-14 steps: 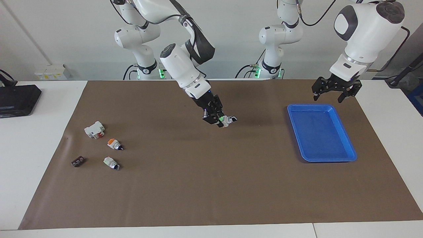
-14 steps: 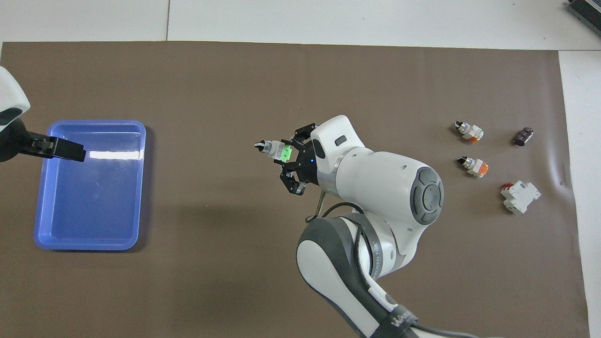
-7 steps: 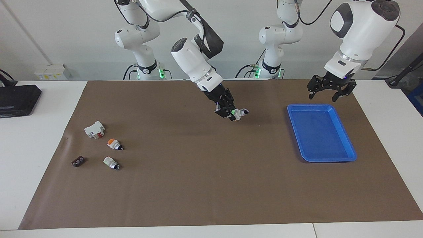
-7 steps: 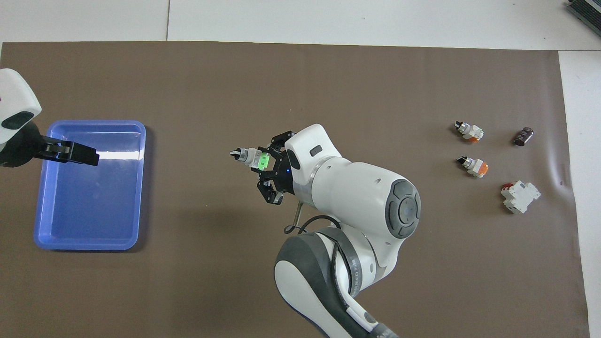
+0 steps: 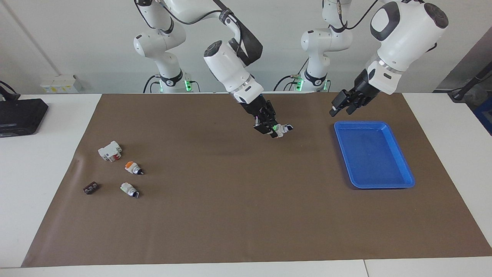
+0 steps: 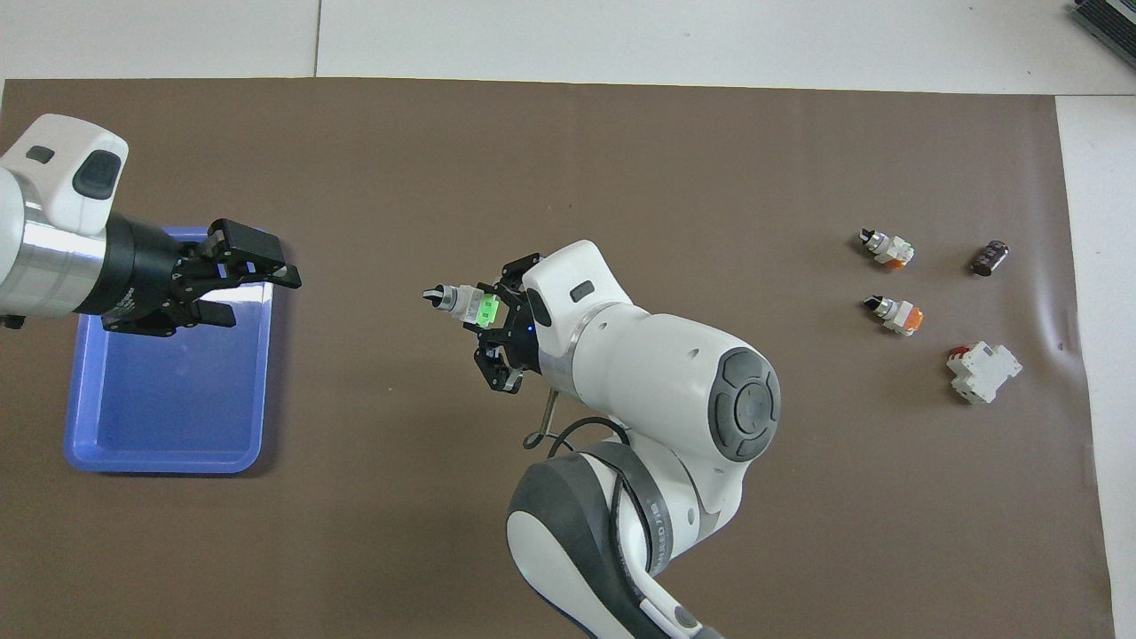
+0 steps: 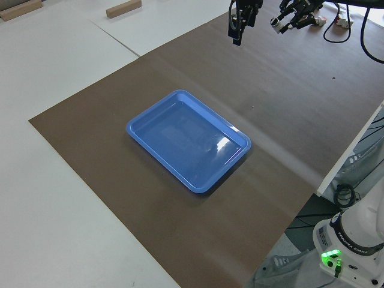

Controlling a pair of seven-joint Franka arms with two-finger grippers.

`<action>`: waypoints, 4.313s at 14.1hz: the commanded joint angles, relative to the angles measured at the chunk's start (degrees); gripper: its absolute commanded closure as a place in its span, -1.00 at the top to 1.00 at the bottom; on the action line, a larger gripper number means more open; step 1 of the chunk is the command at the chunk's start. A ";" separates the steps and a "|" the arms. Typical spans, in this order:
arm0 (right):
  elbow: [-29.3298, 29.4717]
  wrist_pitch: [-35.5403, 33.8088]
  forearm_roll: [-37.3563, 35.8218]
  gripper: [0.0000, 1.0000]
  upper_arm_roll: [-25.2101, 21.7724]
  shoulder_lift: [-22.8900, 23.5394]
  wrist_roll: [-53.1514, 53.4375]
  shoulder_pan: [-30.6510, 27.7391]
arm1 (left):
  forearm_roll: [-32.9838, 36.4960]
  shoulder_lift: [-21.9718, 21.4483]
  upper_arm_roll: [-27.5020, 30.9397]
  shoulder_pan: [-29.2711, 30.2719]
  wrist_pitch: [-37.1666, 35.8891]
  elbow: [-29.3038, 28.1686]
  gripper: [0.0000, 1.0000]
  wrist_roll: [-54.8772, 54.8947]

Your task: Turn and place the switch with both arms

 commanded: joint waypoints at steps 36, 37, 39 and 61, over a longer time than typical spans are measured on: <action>1.35 1.43 -1.43 -1.00 -0.17 1.19 2.08 0.10 | -5.90 9.29 0.29 -11.04 7.46 2.23 -0.45 -50.03; 1.35 1.43 -1.34 -1.00 -0.17 1.19 2.08 0.10 | -5.82 9.03 0.29 -11.04 7.64 1.70 -0.47 -50.03; 1.35 1.43 -1.34 -1.00 -0.17 1.19 2.08 0.10 | -5.82 8.76 0.29 -11.04 7.90 1.26 -0.50 -49.94; 1.44 2.75 -1.43 -1.00 -0.17 1.28 2.08 0.10 | -9.59 8.85 -0.06 -12.18 12.39 0.91 -1.00 -18.30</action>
